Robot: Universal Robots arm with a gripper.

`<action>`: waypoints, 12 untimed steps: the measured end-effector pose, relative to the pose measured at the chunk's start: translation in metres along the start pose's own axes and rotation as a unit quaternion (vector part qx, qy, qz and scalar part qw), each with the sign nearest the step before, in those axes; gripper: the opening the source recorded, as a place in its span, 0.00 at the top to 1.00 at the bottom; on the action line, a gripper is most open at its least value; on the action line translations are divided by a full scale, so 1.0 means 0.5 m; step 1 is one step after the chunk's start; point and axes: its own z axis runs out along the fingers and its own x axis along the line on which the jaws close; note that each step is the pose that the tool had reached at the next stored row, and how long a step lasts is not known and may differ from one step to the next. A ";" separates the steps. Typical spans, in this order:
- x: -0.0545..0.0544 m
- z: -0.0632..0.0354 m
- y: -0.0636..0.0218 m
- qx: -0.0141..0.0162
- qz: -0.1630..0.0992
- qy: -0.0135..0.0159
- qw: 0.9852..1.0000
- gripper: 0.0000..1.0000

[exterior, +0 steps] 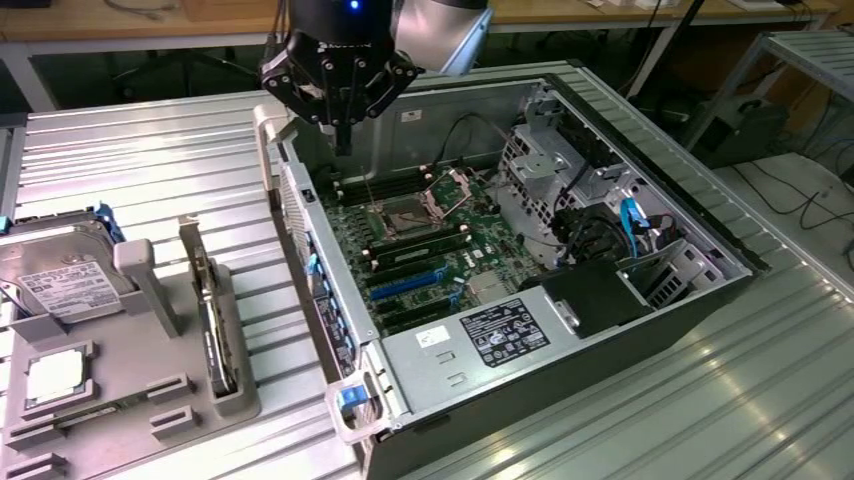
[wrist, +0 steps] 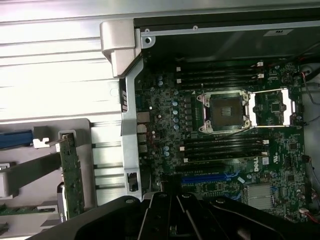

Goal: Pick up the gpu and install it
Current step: 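Reach for the gpu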

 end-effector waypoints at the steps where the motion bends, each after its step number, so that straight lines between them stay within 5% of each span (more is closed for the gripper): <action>1: 0.002 0.000 0.000 0.000 0.000 0.000 1.000 0.89; 12: 0.025 -0.001 -0.002 0.000 0.000 0.000 1.000 0.89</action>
